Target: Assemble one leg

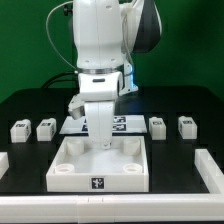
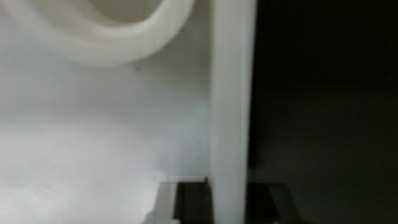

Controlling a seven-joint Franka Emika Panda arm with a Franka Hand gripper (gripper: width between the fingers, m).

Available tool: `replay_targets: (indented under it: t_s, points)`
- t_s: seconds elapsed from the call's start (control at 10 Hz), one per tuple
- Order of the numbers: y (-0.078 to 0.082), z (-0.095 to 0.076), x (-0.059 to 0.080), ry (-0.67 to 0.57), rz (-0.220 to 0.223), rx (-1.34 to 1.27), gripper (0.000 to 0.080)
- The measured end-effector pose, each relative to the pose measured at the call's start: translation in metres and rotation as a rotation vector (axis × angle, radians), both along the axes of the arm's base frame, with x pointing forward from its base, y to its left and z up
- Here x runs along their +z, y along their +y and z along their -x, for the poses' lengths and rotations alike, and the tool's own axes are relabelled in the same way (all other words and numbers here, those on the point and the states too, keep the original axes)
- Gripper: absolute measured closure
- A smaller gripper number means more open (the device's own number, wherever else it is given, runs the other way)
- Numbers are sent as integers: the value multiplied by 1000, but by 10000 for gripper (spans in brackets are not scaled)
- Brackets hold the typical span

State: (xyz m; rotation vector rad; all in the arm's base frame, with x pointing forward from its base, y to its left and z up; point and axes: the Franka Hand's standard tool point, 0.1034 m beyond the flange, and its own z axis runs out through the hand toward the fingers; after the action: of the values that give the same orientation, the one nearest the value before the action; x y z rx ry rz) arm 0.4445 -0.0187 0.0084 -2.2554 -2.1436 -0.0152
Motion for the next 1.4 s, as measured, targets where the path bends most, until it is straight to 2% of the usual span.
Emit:
replay_targets:
  t_s: [0.2, 0.5, 0.6, 0.7, 0.9, 1.4]
  points:
    - [1, -1, 0, -2, 0, -1, 742]
    - [54, -46, 8, -11, -21, -8, 742]
    - [74, -56, 7, -17, -31, -13, 742]
    - [88, -58, 4, -5, -34, 9, 742]
    - [88, -58, 1, 41, -27, 16, 742]
    - [82, -57, 0, 40, -34, 42, 725]
